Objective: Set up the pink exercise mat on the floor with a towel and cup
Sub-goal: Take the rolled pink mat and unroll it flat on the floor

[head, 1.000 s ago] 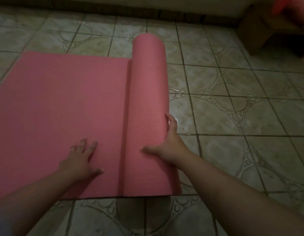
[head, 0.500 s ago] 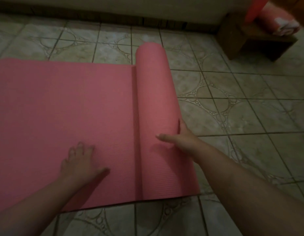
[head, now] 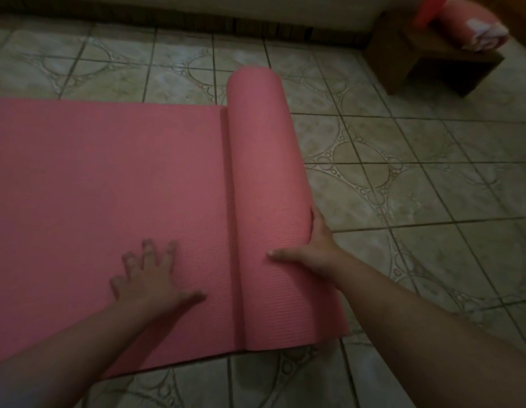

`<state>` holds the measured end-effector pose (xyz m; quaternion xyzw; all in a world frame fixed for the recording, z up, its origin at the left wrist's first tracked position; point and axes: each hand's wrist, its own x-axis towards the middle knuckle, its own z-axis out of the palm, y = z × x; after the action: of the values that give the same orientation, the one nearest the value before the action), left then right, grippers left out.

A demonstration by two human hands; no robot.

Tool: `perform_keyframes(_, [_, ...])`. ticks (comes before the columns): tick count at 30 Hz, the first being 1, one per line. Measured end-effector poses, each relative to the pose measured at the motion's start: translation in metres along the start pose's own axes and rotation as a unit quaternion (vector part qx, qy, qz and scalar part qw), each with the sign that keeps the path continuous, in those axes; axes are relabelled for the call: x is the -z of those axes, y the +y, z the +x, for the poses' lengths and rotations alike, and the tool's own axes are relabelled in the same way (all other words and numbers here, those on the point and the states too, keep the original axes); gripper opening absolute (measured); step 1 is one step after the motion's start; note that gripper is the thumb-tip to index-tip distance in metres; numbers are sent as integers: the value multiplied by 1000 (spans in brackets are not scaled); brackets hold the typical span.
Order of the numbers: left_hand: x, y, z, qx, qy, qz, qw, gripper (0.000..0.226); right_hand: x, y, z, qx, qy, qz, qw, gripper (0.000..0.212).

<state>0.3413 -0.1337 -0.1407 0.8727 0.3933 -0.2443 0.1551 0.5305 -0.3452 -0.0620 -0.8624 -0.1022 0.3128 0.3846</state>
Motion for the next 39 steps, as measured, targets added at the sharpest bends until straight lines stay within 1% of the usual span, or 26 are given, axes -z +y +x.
perform_keyframes(1, [0,-1,1,-11,0,12,1000,130,-2,1,0,0,1,-9,1000,149])
perform_keyframes(3, [1,-2,1,-18,-6,0,1000,131,-3,2,0,2,5,-10,1000,148])
perform_keyframes(5, [3,-1,0,-9,-9,-24,1000,132,2,2,2,2,5,17,1000,143])
perform_keyframes(8, [4,0,-2,3,-12,-29,1000,132,11,0,1,-3,-11,53,999,134])
perform_keyframes(10, [5,-7,-1,8,-15,-33,999,134,11,-1,-1,-7,-20,68,997,132])
perform_keyframes(16, [5,-53,4,18,-22,-29,999,137,-20,-7,-8,16,-38,56,998,132])
perform_keyframes(21, [2,-77,7,17,-20,-40,999,140,-34,-11,-10,11,-59,57,997,130])
perform_keyframes(25, [2,-75,10,20,-26,-35,999,144,-18,-8,-9,-9,-66,76,995,134])
perform_keyframes(28, [5,-72,9,35,-30,-44,998,144,7,-5,-7,-31,-43,73,996,137])
perform_keyframes(29, [6,-70,9,40,-34,-46,998,144,16,-3,-7,-35,-33,70,996,134])
perform_keyframes(30, [7,-67,8,46,-36,-53,997,143,26,-2,-6,-40,-27,72,996,127])
perform_keyframes(33, [11,-48,3,57,-17,-86,994,135,45,-1,-3,-64,-49,116,990,85])
perform_keyframes(34, [11,-39,2,46,-11,-79,996,131,46,-2,-2,-76,-57,131,987,76])
perform_keyframes(35, [11,-30,1,28,-8,-59,998,126,45,-4,-3,-84,-61,143,984,74])
perform_keyframes(36, [11,-21,1,8,-6,-37,999,121,42,-5,-4,-83,-61,146,984,79])
perform_keyframes(39, [8,2,0,-36,-12,11,999,117,27,-4,-7,-62,-51,129,988,108])
